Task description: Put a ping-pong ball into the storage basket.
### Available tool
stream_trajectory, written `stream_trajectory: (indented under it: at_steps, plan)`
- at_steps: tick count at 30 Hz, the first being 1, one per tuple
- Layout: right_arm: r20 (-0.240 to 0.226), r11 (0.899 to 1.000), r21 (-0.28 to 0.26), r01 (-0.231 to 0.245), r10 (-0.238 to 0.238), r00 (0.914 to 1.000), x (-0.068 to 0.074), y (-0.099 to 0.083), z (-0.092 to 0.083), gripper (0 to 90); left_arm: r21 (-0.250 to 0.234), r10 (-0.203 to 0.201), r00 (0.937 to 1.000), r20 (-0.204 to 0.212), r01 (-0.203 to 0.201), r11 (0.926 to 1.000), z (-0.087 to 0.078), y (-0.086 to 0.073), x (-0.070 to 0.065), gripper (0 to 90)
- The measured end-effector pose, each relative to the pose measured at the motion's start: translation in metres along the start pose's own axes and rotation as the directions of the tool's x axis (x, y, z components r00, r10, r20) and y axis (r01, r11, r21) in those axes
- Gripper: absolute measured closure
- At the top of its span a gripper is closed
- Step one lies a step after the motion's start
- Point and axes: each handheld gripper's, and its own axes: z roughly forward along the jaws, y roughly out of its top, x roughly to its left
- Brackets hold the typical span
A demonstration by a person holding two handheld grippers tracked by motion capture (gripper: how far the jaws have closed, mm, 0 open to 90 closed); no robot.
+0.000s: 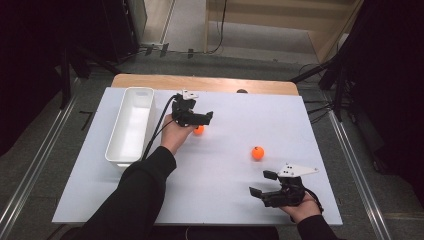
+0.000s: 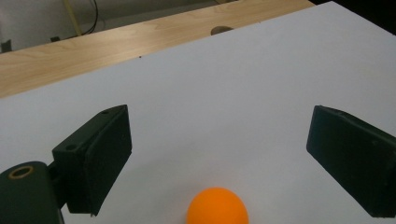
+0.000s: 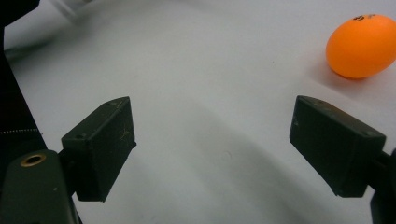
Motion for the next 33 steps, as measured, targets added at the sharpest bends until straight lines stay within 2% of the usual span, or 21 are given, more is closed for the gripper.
stream_trajectory:
  at_steps: [4, 6, 9, 11, 13, 18, 27, 33]
  plan:
    - [0.002, 1.0, -0.001, 0.002, -0.002, 1.0, 0.0, 0.0, 0.0, 12.6, -0.006, -0.036, 0.9993, 0.011, 0.036, 0.9993, 0.001, -0.003, 0.003, 6.6]
    - [0.0, 1.0, 0.0, 0.0, 0.0, 1.0, 0.0, 0.0, 0.0, 12.6, 0.0, -0.036, 0.9993, 0.008, 0.036, 0.9994, 0.003, -0.004, 0.003, 6.6]
    - [0.0, 1.0, 0.001, 0.001, -0.001, 1.0, 0.0, 0.0, 0.0, 12.6, 0.015, -0.007, 0.9999, -0.012, 0.007, 0.9999, 0.004, -0.006, 0.002, 6.6]
    - [0.0, 1.0, 0.0, 0.001, -0.001, 1.0, 0.0, 0.0, 0.0, 12.6, 0.023, -0.019, 0.9998, -0.007, 0.019, 0.9995, 0.005, -0.007, 0.003, 6.6]
    - [0.002, 1.0, -0.001, -0.003, 0.003, 1.0, 0.0, 0.0, 0.0, 12.6, 0.023, -0.012, 0.9999, -0.003, 0.012, 0.9997, 0.005, -0.008, 0.004, 6.6]
    - [-0.001, 1.0, -0.001, 0.001, -0.001, 1.0, 0.0, 0.0, 0.001, 12.6, 0.01, -0.041, 0.9991, 0.001, 0.041, 0.9991, 0.008, -0.013, 0.005, 6.6]
    - [-0.001, 1.0, 0.005, 0.0, 0.0, 1.0, 0.0, 0.0, 0.001, 12.6, 0.021, -0.036, 0.9992, -0.014, 0.037, 0.9991, 0.01, -0.022, 0.008, 6.6]
    - [-0.003, 1.0, 0.007, 0.0, 0.0, 1.0, 0.0, 0.0, 0.001, 12.6, 0.028, -0.013, 0.9998, -0.016, 0.014, 0.9995, 0.013, -0.024, 0.005, 6.6]
